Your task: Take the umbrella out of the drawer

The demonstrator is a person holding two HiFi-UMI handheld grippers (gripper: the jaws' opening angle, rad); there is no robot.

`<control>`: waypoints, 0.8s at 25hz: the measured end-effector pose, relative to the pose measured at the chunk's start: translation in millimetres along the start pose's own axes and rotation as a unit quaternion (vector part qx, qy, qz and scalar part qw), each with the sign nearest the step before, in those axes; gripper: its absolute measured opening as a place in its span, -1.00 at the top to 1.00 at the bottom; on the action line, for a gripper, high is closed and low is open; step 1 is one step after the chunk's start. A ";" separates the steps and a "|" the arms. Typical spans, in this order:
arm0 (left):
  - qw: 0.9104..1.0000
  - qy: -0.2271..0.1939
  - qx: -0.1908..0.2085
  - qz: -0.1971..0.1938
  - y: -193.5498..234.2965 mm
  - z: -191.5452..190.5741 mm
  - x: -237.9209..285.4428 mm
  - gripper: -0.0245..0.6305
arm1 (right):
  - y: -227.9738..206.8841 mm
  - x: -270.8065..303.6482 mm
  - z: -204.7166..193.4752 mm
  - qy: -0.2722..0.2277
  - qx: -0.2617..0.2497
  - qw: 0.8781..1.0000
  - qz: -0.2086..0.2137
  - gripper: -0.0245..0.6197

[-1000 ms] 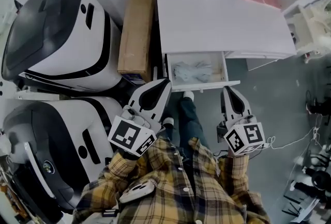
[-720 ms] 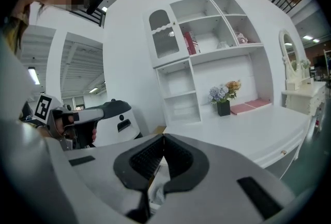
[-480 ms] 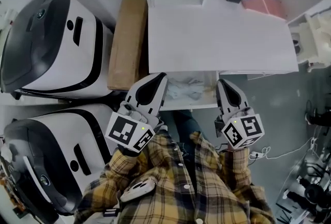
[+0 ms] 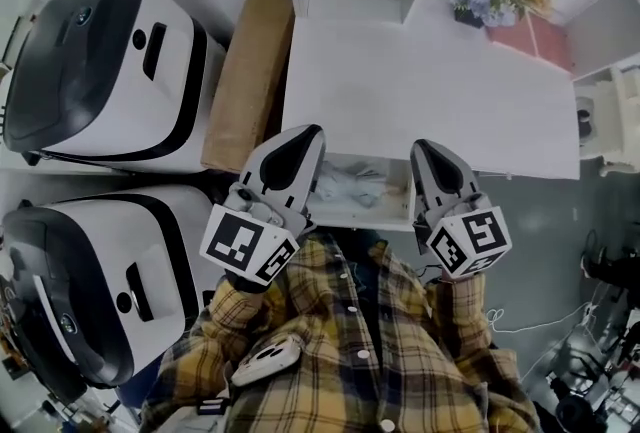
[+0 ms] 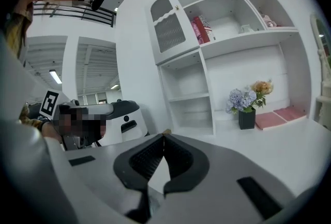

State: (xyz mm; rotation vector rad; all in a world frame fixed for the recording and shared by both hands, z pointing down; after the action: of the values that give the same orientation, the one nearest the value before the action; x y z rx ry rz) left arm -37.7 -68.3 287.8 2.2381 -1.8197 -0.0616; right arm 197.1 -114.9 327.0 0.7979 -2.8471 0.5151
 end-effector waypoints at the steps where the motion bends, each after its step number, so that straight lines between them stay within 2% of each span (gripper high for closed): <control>1: 1.000 0.001 0.001 0.003 0.7 0.1 1.0 0.86 | -1.8 2.6 1.5 0.002 0.000 1.000 0.005 0.87; 9: 1.000 0.006 0.000 0.011 10.5 0.9 4.0 0.86 | -4.4 20.5 4.9 0.008 0.000 1.000 0.026 0.87; 20: 1.000 0.011 -0.003 0.018 23.6 -3.8 9.2 0.86 | -8.4 29.4 -1.8 0.019 0.001 1.000 0.025 0.87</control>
State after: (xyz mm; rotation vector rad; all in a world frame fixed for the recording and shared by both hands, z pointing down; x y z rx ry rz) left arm -57.5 -80.9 297.9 2.1935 -1.8444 -0.0345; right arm 176.6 -135.1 337.7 0.7122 -2.8388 0.5338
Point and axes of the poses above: the fingertips, and each gripper's own axes: x forward along the fingers, y to its left, z out of its top, the point moved 8 cm from there along -x, backward along the fingers, and after that the axes turned 15 degrees about z, right-handed, at the moved point
